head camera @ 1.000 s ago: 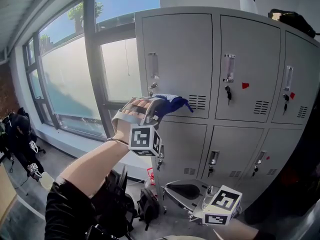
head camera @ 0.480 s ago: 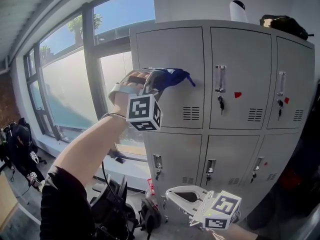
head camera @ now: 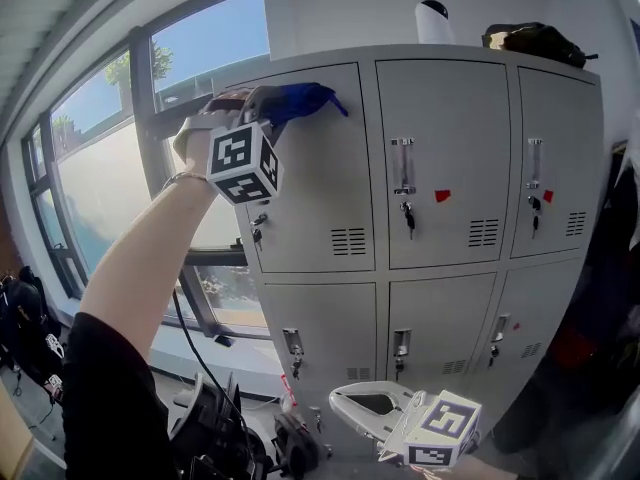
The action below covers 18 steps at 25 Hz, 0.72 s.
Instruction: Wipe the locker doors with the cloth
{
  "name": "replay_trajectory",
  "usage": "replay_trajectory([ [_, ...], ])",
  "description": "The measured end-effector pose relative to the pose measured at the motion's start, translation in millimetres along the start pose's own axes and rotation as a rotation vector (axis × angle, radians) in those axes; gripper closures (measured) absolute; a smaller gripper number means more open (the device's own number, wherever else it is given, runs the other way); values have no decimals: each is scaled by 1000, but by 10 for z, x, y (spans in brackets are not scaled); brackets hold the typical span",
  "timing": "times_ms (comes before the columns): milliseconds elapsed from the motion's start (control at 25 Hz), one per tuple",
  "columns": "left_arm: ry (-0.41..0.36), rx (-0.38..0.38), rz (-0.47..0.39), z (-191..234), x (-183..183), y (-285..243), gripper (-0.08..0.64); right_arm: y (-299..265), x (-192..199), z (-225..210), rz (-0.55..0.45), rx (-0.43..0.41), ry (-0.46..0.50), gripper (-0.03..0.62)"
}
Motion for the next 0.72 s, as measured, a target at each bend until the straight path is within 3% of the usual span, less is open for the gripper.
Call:
replay_trajectory([
  [360, -3, -34, 26, 149, 188, -358, 468, -34, -17, -77, 18, 22, 4, 586],
  [720, 28, -18, -6, -323, 104, -155, 468, -120, 172, -89, 62, 7, -23, 586],
])
Point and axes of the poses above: the fingertips, and each gripper's own axes: y backward along the fingers, z to its left, x out of its underside, the point moved 2 cm from there along y, backward along the fingers, and after that the axes turned 6 degrees about -x, right-handed, at the moved point
